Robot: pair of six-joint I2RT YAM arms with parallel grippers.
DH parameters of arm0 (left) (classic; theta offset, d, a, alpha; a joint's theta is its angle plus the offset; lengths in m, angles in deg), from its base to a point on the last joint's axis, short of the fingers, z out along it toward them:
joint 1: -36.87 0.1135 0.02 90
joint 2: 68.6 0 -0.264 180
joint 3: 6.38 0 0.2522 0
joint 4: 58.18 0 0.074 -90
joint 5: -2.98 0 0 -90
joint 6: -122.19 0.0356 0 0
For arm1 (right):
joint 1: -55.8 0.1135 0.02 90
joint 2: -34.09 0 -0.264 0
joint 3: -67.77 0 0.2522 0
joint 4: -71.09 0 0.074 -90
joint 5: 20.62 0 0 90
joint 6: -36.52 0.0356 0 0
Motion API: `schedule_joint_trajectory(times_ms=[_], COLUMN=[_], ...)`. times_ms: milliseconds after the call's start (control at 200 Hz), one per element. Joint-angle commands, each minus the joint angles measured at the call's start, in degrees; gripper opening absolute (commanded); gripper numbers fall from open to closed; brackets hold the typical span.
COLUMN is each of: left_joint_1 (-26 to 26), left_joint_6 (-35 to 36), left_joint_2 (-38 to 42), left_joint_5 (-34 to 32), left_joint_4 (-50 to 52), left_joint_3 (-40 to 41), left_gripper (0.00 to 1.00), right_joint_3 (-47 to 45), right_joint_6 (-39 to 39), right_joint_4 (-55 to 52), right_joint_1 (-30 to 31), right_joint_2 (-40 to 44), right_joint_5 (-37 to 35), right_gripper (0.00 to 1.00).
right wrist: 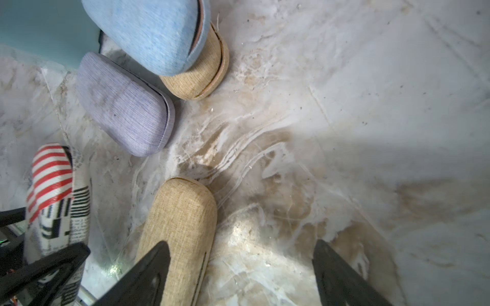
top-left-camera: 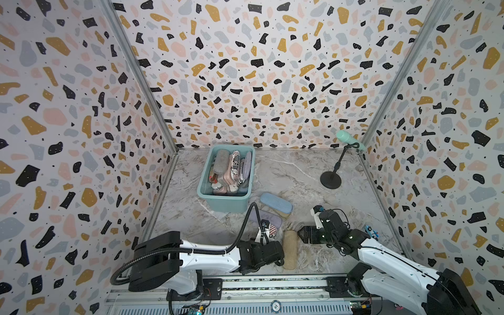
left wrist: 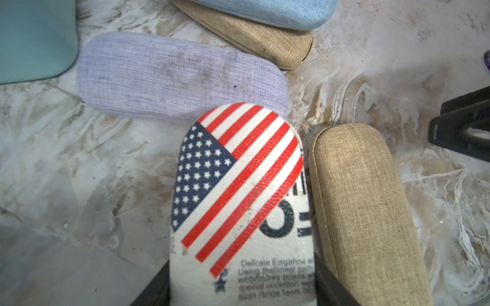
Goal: Put the glasses cases into the storage boxes
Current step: Pick up the glasses case at the center of the board.
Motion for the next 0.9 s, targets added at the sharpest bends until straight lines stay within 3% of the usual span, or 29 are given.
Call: schedule_joint_trajectory(times_ms=[0,105,470,666,756,896], left_joint_1=[-0.3,-0.3,-0.4,0.1,3.7,16.1], left_joint_6=[0.6,1.1,4.8,10.1,14.3,24.9], left_joint_2=[1.4,2.8,15.8,19.6,19.6,20.3], left_joint_5=[-1.2,-1.5,-4.1,-10.9,-13.1,-11.2], left_joint_4=[-1.9,-1.3,5.2,11.5,17.5,22.9], left_joint_3=[-0.2,-0.1,-3.3,-10.2,-15.4,-23.0], left_gripper=[0.53,0.52,0.49,0.47,0.46,0.46], right_joint_3=[2.2,1.9,-0.3,0.3,0.4,1.3], right_joint_6=[-0.6,-0.9,-3.6,-4.1,-4.3,-4.9], right_joint_4=[-0.7,0.9,15.3,17.6,18.8,18.8], right_joint_1=[-0.2,-0.1,2.5,2.9,3.0,2.9], right_joint_2=[0.3,0.5,6.7,5.3,4.7,4.1], right_joint_5=[-0.3,1.8,22.9,21.0,20.9,19.9], right_gripper=[0.86,0.86,0.84,0.84,0.84,0.84])
